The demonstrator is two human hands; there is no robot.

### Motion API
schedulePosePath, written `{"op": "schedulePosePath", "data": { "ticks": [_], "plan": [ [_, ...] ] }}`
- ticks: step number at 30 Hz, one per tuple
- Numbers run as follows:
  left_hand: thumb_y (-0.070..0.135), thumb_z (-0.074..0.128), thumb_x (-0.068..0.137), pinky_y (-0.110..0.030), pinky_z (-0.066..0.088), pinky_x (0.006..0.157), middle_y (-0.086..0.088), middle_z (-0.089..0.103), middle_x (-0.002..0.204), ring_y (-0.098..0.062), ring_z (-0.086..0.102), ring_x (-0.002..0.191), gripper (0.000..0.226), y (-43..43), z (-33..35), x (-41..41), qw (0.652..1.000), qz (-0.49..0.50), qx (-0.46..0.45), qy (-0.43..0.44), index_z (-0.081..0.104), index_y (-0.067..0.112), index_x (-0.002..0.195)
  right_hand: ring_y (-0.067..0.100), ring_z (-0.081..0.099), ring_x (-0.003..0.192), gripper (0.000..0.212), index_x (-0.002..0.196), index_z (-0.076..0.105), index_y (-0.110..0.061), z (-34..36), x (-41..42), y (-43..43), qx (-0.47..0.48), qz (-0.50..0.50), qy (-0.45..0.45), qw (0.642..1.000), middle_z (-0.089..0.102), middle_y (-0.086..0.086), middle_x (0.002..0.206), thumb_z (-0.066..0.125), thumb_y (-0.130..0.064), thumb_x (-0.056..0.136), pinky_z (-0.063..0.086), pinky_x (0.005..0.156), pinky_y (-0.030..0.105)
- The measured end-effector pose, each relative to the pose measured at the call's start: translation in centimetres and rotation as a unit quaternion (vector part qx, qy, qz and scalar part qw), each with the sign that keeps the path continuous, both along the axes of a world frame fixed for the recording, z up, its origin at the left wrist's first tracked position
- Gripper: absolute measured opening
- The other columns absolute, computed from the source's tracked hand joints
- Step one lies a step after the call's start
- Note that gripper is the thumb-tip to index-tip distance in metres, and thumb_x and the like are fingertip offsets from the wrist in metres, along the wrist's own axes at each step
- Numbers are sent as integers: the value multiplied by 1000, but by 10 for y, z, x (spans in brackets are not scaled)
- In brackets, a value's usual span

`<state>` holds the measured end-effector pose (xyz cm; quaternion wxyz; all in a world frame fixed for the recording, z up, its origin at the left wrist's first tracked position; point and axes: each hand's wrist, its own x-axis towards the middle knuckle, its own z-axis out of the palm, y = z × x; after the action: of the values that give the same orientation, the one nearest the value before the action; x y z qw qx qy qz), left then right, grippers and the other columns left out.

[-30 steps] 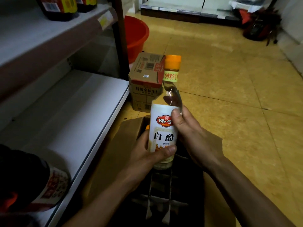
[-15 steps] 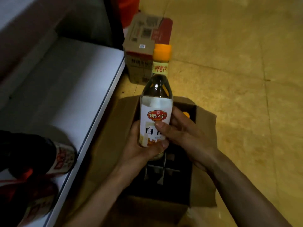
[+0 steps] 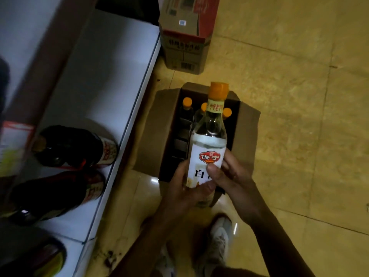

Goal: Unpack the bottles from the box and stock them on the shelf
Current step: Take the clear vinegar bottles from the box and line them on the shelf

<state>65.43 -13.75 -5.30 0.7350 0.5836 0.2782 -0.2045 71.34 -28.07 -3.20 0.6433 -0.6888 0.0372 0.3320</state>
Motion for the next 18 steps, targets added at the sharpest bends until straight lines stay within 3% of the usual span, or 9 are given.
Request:
{"op": "schedulePosePath", "data": {
  "ticks": [5, 12, 18],
  "plan": [
    [33, 86, 77, -42, 60, 89, -3, 72, 125, -23, 71, 113, 73, 2, 75, -22, 999, -21, -8, 32, 51, 26, 141, 15, 72, 111, 44, 137, 55, -17, 76, -20, -5, 13, 3, 20, 1000, 75, -1, 121, 59, -24, 94, 59, 86, 26],
    [12, 73, 90, -39, 58, 97, 1, 73, 125, -17, 69, 117, 55, -1, 231, -30, 1000, -6, -5, 10, 54, 26, 139, 14, 68, 120, 48, 145, 51, -27, 225, -17, -12, 1, 48, 21, 999, 71, -4, 131, 59, -33, 98, 57, 100, 42],
    [18, 77, 89, -40, 59, 96, 0, 73, 124, -19, 69, 116, 51, -2, 365, -32, 1000, -8, 15, -21, 58, 29, 135, 11, 67, 122, 50, 147, 50, -30, 353, -13, -17, 12, 68, 1, 998, 70, -8, 132, 58, -32, 97, 55, 104, 43]
  ]
}}
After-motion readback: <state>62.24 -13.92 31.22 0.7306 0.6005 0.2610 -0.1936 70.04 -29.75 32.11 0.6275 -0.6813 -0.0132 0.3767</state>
